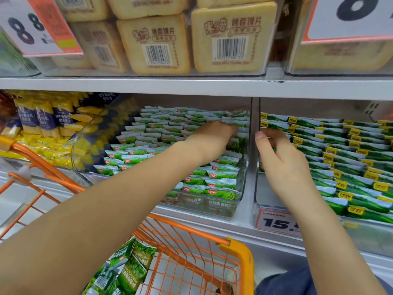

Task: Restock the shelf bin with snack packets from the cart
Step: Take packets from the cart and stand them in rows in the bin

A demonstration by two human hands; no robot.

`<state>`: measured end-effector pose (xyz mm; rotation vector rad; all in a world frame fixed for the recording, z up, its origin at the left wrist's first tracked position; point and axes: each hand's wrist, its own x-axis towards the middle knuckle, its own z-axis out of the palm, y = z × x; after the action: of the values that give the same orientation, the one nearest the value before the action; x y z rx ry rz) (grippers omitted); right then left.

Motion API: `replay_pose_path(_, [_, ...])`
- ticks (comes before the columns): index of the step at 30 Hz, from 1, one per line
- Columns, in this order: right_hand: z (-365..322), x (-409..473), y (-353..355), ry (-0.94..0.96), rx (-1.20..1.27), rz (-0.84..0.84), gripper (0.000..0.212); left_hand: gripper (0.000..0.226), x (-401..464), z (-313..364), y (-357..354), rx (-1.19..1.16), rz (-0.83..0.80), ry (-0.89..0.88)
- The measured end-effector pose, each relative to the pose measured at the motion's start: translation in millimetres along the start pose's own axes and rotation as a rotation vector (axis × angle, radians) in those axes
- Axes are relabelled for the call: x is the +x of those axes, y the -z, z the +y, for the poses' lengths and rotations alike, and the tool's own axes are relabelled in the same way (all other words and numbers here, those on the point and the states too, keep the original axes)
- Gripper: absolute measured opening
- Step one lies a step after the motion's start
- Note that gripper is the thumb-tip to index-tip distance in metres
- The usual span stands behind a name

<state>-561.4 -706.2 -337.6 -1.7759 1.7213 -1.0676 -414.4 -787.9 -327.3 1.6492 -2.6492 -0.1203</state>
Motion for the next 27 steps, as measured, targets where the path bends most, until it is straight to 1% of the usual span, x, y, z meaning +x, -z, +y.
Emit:
replay_pose_path(2, [0, 0, 0, -0.004, -0.003, 0.003, 0.041, 0.041, 0, 1, 2, -0.004, -0.036, -0.006])
replay_pose_path(5, [0, -1, 0, -0.008, -0.001, 0.004, 0.039, 0.036, 2, 2, -1, 0.042, -0.090, -0.024])
replay_pose_path(7, [-1, -1, 0, -0.008, 0.005, 0.005, 0.038, 0.032, 3, 2, -4, 0.013, -0.119, -0.006])
replay_pose_path(10, [-1, -1, 1, -0.004, 0.006, 0.001, 0.037, 0.015, 7, -2, 0, -0.120, -0.148, 0.036])
replay_pose_path(11, [-1, -1, 1, -0.005, 0.009, -0.002, 0.036, 0.010, 8, -5, 2, -0.169, -0.136, 0.043])
replay_pose_path(13, [-2, -2, 2, -0.004, 0.016, -0.005, 0.035, 0.005, 8, -11, 7, -0.331, -0.055, 0.073])
replay_pose_path(15, [-1, -2, 2, -0.005, 0.010, -0.003, 0.034, 0.012, 5, -15, 11, -0.462, 0.031, 0.116])
replay_pose_path(16, [-1, -1, 2, -0.006, 0.003, -0.002, 0.033, 0.015, 4, -17, 12, -0.458, 0.034, 0.120])
replay_pose_path(18, [-1, -1, 1, -0.006, -0.008, 0.004, 0.032, 0.018, 2, -15, 10, -0.363, 0.003, 0.113])
replay_pose_path(22, [-2, -1, 1, -0.007, -0.008, 0.021, 0.036, 0.015, 2, -8, 0, -0.302, 0.002, 0.131])
replay_pose_path(25, [-2, -1, 1, -0.002, -0.005, 0.015, 0.038, 0.034, -8, -5, -6, -0.348, 0.115, 0.129])
replay_pose_path(26, [-2, -1, 1, 0.003, -0.006, 0.020, 0.038, 0.041, -15, -2, -9, -0.335, 0.126, 0.106])
replay_pose_path(27, [-2, -1, 1, 0.006, -0.007, 0.028, 0.038, 0.048, -22, 2, -14, -0.267, 0.091, 0.074])
